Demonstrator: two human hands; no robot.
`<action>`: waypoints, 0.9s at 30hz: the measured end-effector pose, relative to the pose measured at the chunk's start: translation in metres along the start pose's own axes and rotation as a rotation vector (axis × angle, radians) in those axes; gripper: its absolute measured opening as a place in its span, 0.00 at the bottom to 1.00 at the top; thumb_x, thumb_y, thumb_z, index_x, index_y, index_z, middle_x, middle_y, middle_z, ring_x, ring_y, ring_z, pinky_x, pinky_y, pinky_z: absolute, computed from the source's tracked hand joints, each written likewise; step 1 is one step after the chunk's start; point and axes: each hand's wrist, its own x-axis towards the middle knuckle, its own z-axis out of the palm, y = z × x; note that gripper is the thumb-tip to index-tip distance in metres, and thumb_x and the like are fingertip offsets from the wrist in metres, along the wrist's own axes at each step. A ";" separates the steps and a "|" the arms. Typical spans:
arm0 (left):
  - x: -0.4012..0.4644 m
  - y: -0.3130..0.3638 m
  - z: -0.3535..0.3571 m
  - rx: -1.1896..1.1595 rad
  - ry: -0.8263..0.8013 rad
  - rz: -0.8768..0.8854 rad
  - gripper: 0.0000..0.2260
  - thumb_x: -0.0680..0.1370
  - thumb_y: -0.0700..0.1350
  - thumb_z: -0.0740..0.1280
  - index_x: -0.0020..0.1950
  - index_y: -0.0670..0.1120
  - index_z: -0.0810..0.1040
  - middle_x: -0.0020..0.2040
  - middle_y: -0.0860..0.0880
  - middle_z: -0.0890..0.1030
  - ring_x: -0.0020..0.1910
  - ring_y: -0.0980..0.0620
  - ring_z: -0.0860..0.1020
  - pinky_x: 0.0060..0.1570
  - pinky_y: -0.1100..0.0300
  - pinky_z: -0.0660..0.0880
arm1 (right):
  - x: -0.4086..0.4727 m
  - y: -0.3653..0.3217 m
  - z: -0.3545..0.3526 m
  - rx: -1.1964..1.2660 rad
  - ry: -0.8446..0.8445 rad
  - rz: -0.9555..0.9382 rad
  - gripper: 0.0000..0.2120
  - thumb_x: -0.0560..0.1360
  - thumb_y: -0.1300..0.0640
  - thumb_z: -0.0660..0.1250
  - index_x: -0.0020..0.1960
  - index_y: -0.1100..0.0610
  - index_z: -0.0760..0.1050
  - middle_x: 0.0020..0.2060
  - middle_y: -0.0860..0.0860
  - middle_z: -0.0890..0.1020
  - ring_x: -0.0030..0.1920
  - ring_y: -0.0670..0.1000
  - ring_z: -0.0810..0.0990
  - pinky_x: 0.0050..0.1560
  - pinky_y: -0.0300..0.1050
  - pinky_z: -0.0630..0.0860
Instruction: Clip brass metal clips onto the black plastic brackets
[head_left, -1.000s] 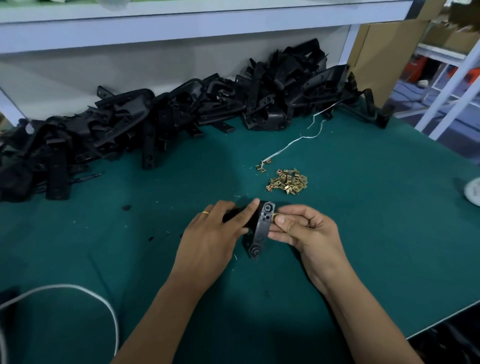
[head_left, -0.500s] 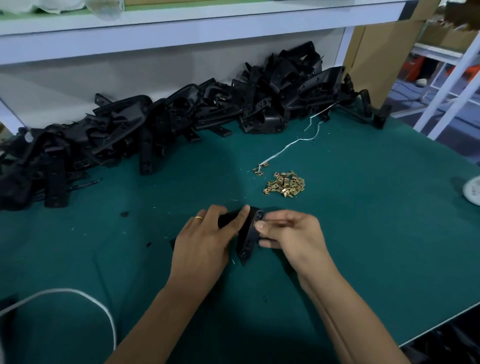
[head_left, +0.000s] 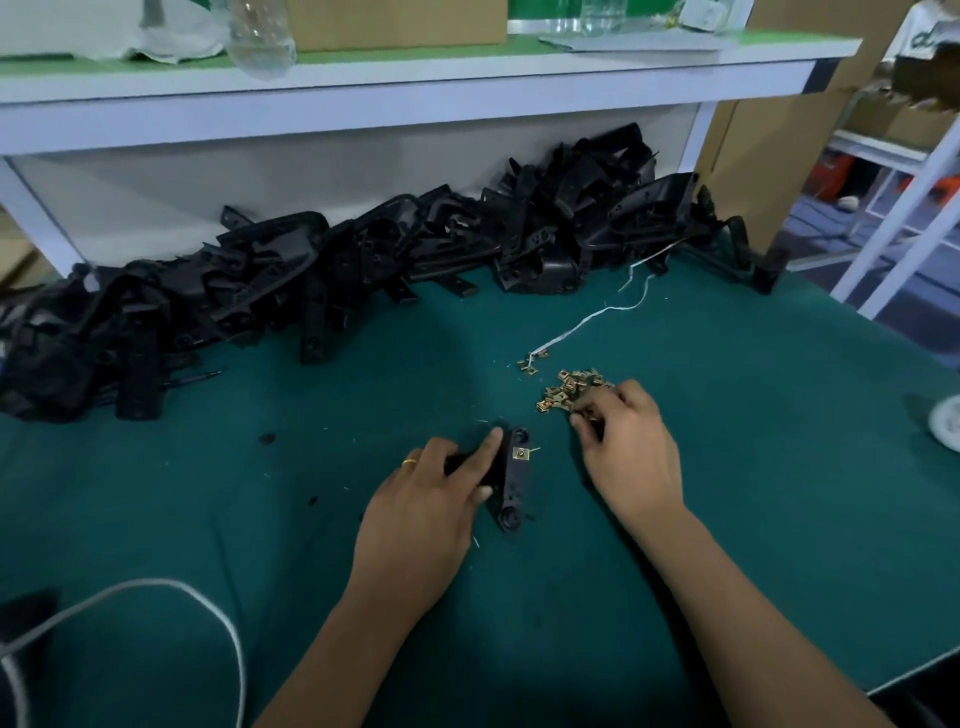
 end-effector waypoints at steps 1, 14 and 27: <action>0.000 0.000 -0.001 -0.009 -0.007 -0.004 0.24 0.82 0.52 0.65 0.79 0.58 0.68 0.55 0.51 0.76 0.47 0.50 0.78 0.39 0.54 0.79 | 0.000 0.001 0.001 0.014 0.010 -0.003 0.04 0.81 0.54 0.70 0.55 0.51 0.80 0.50 0.47 0.75 0.52 0.53 0.78 0.41 0.50 0.80; 0.001 -0.004 0.000 -0.051 -0.039 -0.035 0.24 0.83 0.53 0.65 0.79 0.60 0.67 0.56 0.53 0.76 0.49 0.52 0.78 0.40 0.58 0.78 | -0.044 0.002 -0.017 0.317 0.052 -0.089 0.04 0.83 0.59 0.66 0.56 0.52 0.73 0.51 0.45 0.74 0.50 0.45 0.75 0.49 0.31 0.70; 0.001 -0.006 -0.002 -0.093 0.008 -0.027 0.23 0.82 0.54 0.62 0.78 0.58 0.69 0.53 0.53 0.76 0.45 0.51 0.78 0.36 0.59 0.75 | -0.063 -0.007 -0.026 1.066 0.081 0.210 0.11 0.79 0.69 0.70 0.59 0.57 0.82 0.45 0.56 0.85 0.47 0.58 0.87 0.50 0.45 0.84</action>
